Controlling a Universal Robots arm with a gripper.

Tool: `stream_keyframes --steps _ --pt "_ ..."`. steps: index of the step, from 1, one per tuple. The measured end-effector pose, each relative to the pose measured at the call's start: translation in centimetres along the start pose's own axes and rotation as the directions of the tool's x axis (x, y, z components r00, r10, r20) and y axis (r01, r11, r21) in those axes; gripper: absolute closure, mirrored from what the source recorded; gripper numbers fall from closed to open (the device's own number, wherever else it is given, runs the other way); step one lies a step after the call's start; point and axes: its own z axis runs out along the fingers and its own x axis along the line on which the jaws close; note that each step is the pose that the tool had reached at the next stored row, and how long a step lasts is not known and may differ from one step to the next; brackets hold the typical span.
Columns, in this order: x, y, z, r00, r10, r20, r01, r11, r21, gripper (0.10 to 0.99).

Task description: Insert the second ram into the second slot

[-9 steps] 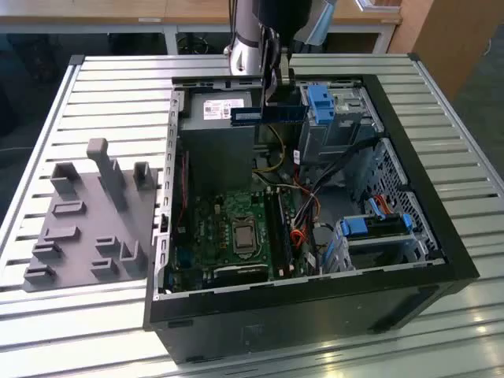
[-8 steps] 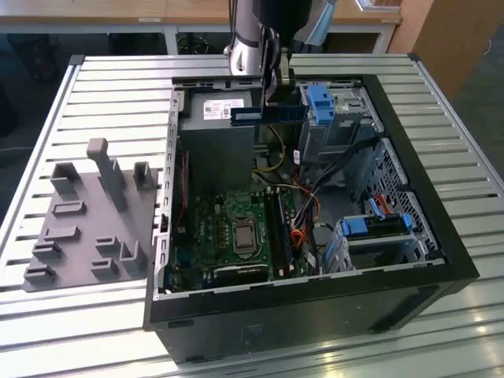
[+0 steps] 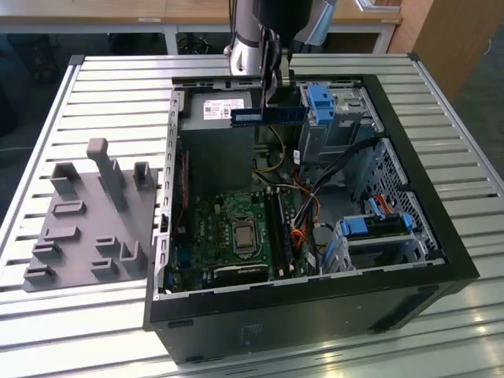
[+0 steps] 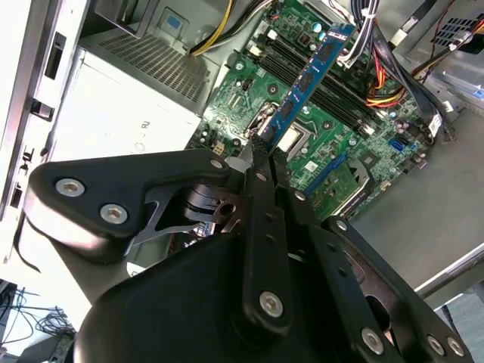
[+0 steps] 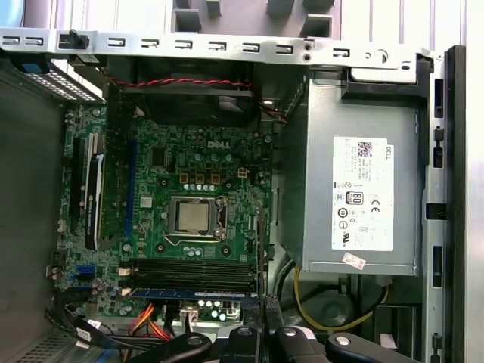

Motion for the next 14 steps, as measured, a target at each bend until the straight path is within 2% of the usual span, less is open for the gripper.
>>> stream_keyframes --steps 14 --pt "0.31 0.01 -0.01 1.0 0.0 -0.0001 0.0 1.0 0.0 0.949"
